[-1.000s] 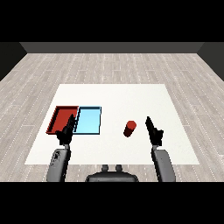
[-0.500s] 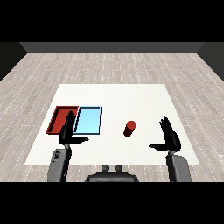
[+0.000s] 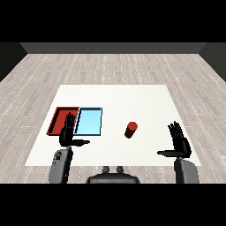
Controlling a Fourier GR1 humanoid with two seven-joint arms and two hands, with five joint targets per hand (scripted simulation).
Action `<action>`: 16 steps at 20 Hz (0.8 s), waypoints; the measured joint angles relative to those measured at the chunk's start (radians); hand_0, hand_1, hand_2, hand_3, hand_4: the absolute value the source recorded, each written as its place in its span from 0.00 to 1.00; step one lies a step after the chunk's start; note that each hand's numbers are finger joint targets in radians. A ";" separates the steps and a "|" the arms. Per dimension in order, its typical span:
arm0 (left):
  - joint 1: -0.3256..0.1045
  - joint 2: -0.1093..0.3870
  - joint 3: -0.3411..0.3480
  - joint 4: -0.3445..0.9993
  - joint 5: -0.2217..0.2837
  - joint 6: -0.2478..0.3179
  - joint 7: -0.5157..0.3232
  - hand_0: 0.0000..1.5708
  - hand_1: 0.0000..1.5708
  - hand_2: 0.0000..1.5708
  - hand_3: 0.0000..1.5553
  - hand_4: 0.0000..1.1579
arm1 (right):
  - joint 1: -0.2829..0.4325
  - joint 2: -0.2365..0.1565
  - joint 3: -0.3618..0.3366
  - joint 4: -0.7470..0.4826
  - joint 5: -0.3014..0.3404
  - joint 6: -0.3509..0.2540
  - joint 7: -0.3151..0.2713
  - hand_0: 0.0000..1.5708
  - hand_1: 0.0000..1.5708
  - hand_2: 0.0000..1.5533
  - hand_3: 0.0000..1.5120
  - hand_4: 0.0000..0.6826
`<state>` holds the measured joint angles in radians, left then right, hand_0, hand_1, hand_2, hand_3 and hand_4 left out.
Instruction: Pick the red can and put it in the red box
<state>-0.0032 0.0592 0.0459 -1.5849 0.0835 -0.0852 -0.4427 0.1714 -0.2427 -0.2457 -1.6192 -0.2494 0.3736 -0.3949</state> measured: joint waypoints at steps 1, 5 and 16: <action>0.000 -0.001 0.001 0.005 0.001 -0.002 -0.007 0.00 0.00 0.00 0.00 0.00 | -0.005 -0.001 -0.009 0.004 -0.001 0.009 0.000 0.00 0.00 0.00 0.00 0.00; -0.009 0.003 0.011 0.009 0.007 -0.010 -0.011 0.00 0.00 0.00 0.00 0.00 | -0.006 0.010 -0.024 0.015 0.005 0.031 -0.003 0.00 0.00 0.00 0.00 0.00; 0.028 -0.015 0.004 -0.008 0.006 -0.012 -0.041 0.00 0.00 0.00 0.00 0.00 | -0.091 0.052 -0.006 0.058 0.046 0.010 0.055 0.00 0.00 0.00 0.00 0.00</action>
<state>0.0248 0.0446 0.0504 -1.5928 0.0894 -0.0969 -0.4839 0.0804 -0.1905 -0.2514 -1.5611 -0.2035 0.3838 -0.3401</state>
